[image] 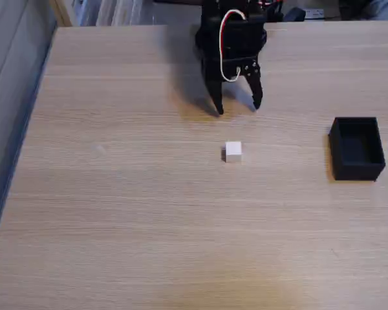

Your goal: Pick a white block and place it in the black box.

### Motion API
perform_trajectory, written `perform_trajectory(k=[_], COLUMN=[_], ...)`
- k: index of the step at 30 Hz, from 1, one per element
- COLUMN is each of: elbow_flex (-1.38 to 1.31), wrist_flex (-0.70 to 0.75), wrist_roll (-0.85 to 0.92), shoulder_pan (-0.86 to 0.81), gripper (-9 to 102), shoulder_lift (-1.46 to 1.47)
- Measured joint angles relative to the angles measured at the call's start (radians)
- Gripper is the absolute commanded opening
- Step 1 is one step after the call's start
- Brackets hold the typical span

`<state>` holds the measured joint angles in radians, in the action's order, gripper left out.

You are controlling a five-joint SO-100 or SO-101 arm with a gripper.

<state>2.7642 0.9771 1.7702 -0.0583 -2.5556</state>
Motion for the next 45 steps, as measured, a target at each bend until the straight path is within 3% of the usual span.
perform_trajectory(k=[14,34,37,41,45], elbow_flex=[-0.153,-0.407,-0.408,-0.413,-0.413], wrist_flex=[-0.192,-0.281,-0.285,-0.285,-0.284], wrist_roll=[-0.009,-0.035,-0.035,-0.035,-0.054], shoulder_pan=[-0.014,-0.034,-0.034,-0.031,-0.028], gripper=[34,33,27,0,0], shoulder_lift=[0.307,0.640,0.649,0.649,0.649])
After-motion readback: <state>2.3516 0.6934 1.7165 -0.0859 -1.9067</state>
